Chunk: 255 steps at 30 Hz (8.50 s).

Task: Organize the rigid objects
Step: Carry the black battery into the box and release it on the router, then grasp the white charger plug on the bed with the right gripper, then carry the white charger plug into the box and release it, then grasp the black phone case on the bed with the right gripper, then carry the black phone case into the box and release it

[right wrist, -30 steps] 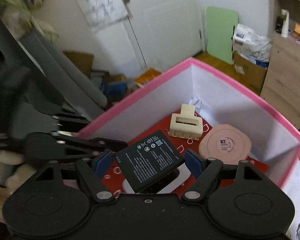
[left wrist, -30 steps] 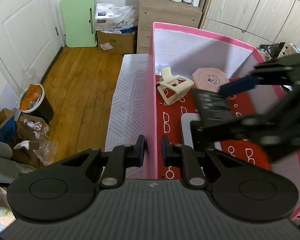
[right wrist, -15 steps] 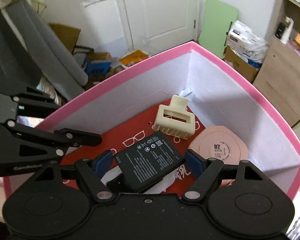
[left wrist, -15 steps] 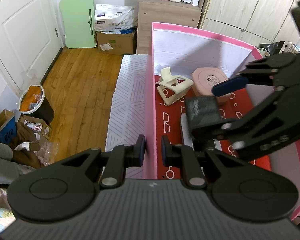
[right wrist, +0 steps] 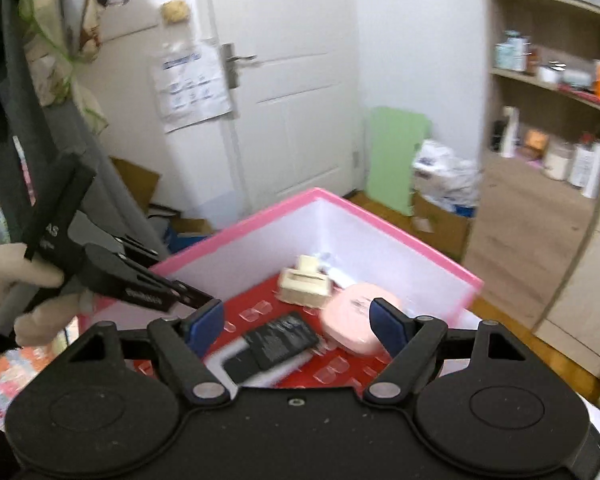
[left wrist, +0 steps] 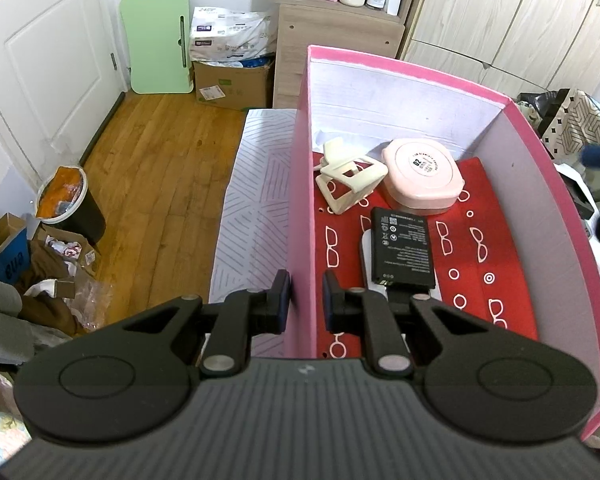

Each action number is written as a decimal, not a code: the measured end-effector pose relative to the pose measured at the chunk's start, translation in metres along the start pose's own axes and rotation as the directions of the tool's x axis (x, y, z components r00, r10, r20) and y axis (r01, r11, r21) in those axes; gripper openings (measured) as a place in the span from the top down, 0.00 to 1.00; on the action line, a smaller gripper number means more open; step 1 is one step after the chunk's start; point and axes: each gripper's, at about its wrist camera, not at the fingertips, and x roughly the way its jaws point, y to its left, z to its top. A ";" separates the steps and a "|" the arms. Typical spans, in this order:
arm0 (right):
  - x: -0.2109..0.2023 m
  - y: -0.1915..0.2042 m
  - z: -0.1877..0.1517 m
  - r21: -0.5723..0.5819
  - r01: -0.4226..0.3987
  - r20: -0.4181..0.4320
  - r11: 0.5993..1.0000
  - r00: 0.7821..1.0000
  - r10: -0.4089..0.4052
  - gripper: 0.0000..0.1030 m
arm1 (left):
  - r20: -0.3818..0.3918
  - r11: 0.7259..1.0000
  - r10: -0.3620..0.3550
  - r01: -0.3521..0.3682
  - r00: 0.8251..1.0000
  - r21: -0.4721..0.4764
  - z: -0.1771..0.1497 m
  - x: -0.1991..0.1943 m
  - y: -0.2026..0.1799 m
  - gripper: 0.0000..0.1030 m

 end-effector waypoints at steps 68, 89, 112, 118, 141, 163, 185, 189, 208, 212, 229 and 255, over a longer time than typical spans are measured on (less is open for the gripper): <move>-0.082 -0.059 -0.108 0.451 -0.003 0.134 0.892 0.989 -0.064 0.51 | 0.050 0.999 0.046 -0.044 0.998 -0.030 -0.004 -0.008 0.002 0.86; 0.074 0.029 0.013 -0.215 -0.049 -0.240 0.975 0.971 -0.004 0.51 | 0.060 0.998 0.055 -0.055 0.997 -0.001 -0.004 -0.008 -0.005 0.89; 0.091 0.057 -0.002 -0.521 -0.119 -0.418 0.845 0.899 -0.130 0.88 | 0.078 0.998 0.048 -0.050 0.996 0.024 -0.006 -0.009 -0.011 0.89; 0.056 0.057 0.005 -0.456 -0.067 -0.298 0.887 0.951 -0.082 0.81 | 0.081 0.999 0.046 -0.047 0.996 0.017 -0.007 -0.010 -0.010 0.89; -0.093 -0.059 -0.110 0.265 0.270 -0.117 0.926 0.962 -0.247 0.61 | 0.093 0.996 0.064 -0.069 0.994 0.048 -0.006 -0.011 -0.013 0.89; -0.030 -0.210 -0.129 0.688 0.319 -0.158 0.652 0.942 -0.294 0.23 | 0.110 1.000 0.010 -0.009 0.994 -0.009 -0.009 -0.012 -0.002 0.89; 0.006 -0.197 -0.121 0.474 0.502 -0.244 0.724 0.865 -0.439 0.26 | 0.109 1.000 0.003 -0.001 0.994 -0.027 -0.008 -0.011 0.000 0.89; 0.005 -0.196 -0.124 0.476 0.492 -0.226 0.729 0.869 -0.439 0.27 | 0.110 0.999 -0.001 0.006 0.994 -0.038 -0.008 -0.010 0.002 0.89; 0.009 -0.194 -0.117 0.413 0.519 -0.256 0.748 0.855 -0.452 0.32 | 0.109 0.999 -0.005 0.011 0.994 -0.048 -0.011 -0.010 0.006 0.89; -0.003 -0.184 -0.121 0.454 0.484 -0.217 0.748 0.874 -0.434 0.32 | 0.108 0.999 -0.005 0.010 0.994 -0.047 -0.011 -0.010 0.007 0.89; -0.048 -0.101 -0.079 0.417 0.290 -0.012 0.862 0.949 -0.314 0.32 | 0.110 0.998 -0.012 0.019 0.994 -0.059 -0.012 -0.009 0.007 0.89; 0.114 0.025 0.042 0.096 -0.019 -0.244 0.995 0.969 0.042 0.34 | 0.149 0.995 -0.034 0.046 0.988 -0.083 -0.018 -0.016 0.009 0.89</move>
